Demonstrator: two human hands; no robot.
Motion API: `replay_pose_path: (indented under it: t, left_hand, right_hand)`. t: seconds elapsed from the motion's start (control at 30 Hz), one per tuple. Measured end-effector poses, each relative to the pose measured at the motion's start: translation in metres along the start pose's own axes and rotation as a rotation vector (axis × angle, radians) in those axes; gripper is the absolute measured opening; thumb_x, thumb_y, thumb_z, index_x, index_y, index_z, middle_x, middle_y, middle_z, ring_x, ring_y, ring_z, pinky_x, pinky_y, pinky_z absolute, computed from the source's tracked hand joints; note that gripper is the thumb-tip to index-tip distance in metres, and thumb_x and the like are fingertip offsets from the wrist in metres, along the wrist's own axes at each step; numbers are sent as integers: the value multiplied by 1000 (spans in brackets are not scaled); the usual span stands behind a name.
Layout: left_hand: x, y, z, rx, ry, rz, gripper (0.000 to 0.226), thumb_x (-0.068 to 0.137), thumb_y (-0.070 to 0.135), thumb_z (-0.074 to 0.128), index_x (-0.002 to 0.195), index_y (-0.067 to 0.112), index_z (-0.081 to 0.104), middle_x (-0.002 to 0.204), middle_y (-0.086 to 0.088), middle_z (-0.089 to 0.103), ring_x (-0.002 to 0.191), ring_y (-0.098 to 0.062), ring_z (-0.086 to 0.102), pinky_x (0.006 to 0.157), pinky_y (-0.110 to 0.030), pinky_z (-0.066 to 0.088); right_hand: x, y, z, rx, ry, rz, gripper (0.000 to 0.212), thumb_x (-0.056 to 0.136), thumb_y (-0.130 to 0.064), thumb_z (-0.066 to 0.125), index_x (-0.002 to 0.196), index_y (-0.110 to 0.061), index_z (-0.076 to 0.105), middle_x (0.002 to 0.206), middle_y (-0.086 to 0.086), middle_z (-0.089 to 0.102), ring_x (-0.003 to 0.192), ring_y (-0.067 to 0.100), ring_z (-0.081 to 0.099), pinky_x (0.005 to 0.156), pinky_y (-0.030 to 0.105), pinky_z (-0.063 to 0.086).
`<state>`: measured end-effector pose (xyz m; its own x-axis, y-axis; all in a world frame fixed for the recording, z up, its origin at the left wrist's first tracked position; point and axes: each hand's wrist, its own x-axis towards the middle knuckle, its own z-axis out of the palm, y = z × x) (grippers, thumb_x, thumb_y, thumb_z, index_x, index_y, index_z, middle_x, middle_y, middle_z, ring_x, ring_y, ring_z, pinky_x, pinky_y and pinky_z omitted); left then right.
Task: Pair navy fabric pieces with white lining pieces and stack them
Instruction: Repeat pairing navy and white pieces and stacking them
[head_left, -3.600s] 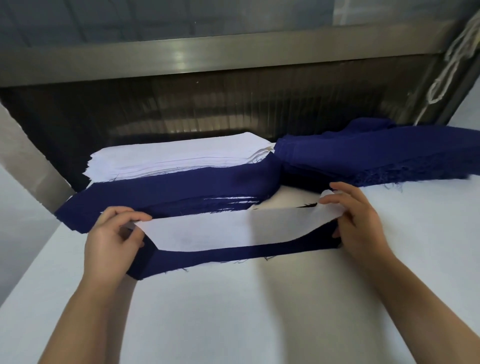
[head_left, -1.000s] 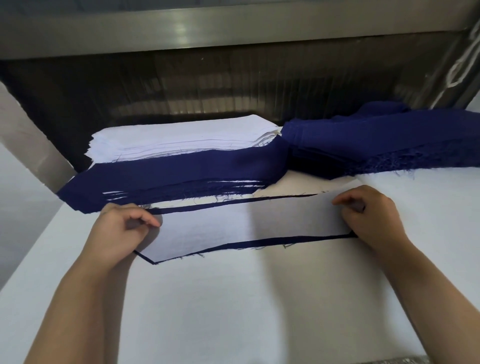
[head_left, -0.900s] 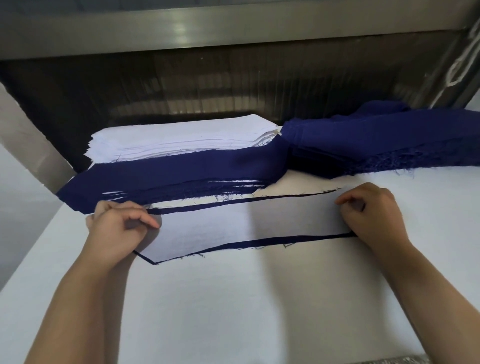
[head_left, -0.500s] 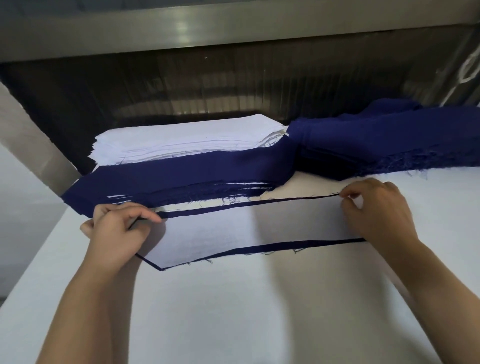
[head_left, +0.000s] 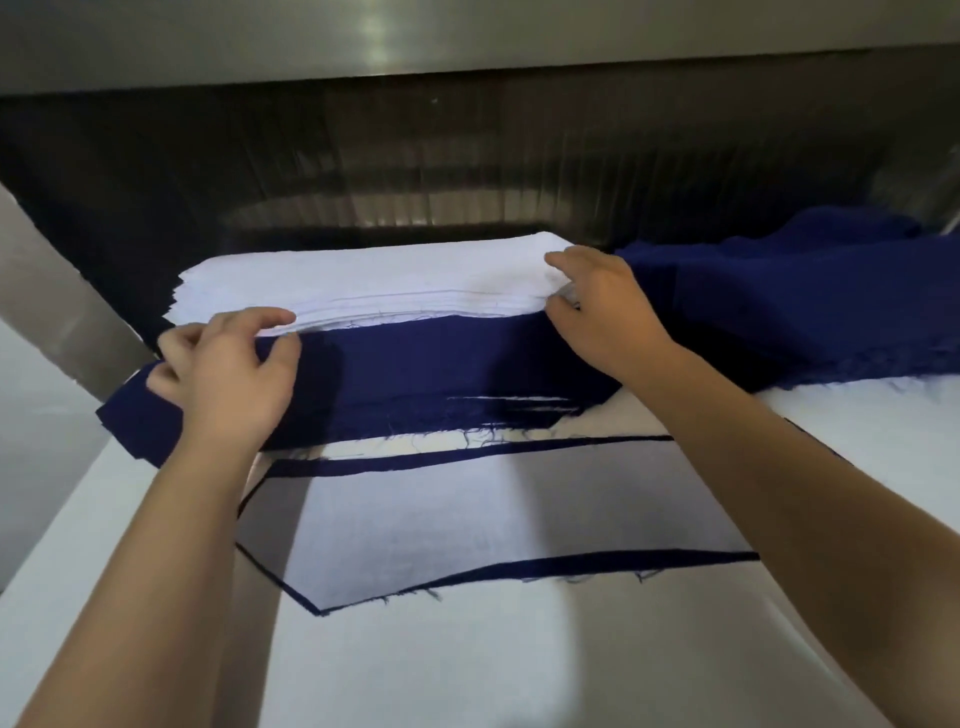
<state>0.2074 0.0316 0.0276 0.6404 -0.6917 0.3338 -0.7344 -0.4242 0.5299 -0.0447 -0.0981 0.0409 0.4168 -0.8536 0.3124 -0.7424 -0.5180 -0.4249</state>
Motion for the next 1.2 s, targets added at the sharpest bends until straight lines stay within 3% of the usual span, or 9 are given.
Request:
replay_pose_path:
  t: [0.13, 0.23, 0.47, 0.73, 0.83, 0.9, 0.97, 1.1, 1.2]
  left_hand:
    - [28, 6, 14, 59, -38, 8, 32, 96, 29, 49, 125, 24, 61, 133, -7, 55, 132, -26, 22, 106, -43, 15]
    - [45, 7, 23, 140, -40, 15, 37, 98, 33, 46, 129, 18, 59, 139, -9, 50, 134, -29, 21, 105, -44, 15]
    - [72, 2, 39, 369, -32, -130, 54, 95, 52, 41, 118, 9, 64, 148, -7, 35, 134, -35, 20, 107, -51, 15]
    - [64, -10, 48, 390, 96, 40, 27, 98, 24, 49, 100, 10, 72, 131, -9, 57, 124, -38, 30, 104, -52, 18]
    - [68, -11, 42, 337, 163, 86, 24, 96, 17, 54, 88, 8, 74, 115, -14, 65, 117, -40, 35, 102, -54, 19]
    - [72, -12, 39, 352, 194, 116, 24, 95, 15, 54, 82, 9, 74, 108, -15, 66, 113, -40, 37, 99, -53, 21]
    - [74, -13, 36, 355, 201, 161, 23, 94, 14, 56, 82, 9, 74, 105, -16, 66, 109, -39, 38, 96, -50, 20]
    - [77, -18, 32, 354, 181, 215, 19, 93, 15, 57, 89, 11, 75, 107, -14, 66, 107, -39, 40, 92, -46, 20]
    - [78, -17, 30, 367, 171, 206, 19, 93, 16, 56, 91, 10, 74, 111, -13, 65, 109, -39, 41, 91, -44, 19]
  right_hand:
    - [34, 3, 19, -126, -126, 35, 50, 96, -20, 39, 144, -7, 30, 148, 13, 32, 136, 29, 27, 112, 37, 26]
    - [49, 6, 30, -177, -154, 108, 48, 99, -30, 32, 138, -2, 35, 139, 18, 40, 129, 32, 34, 104, 40, 33]
    - [61, 2, 44, -326, -122, 272, 49, 99, -38, 29, 131, -3, 42, 138, 15, 40, 127, 34, 34, 103, 42, 30]
    - [62, 1, 47, -410, -88, 198, 35, 99, -31, 34, 121, -13, 55, 134, 6, 43, 126, 30, 34, 103, 43, 25]
    - [63, 1, 45, -415, -50, 155, 26, 97, -24, 37, 95, -13, 61, 119, 6, 53, 116, 29, 42, 99, 41, 27]
    - [62, 1, 41, -394, -27, 130, 32, 97, -23, 40, 65, -16, 39, 108, 6, 57, 109, 29, 46, 96, 40, 28]
    - [61, 2, 38, -403, -47, 92, 41, 96, -27, 43, 61, -20, 24, 106, 6, 57, 107, 28, 47, 95, 40, 28]
    - [63, 8, 32, -443, -94, 20, 17, 97, -27, 46, 81, -21, 46, 110, 3, 58, 108, 26, 47, 95, 38, 28]
    - [66, 10, 26, -451, -65, 10, 22, 91, -11, 50, 72, -22, 55, 94, -2, 59, 98, 24, 47, 87, 33, 25]
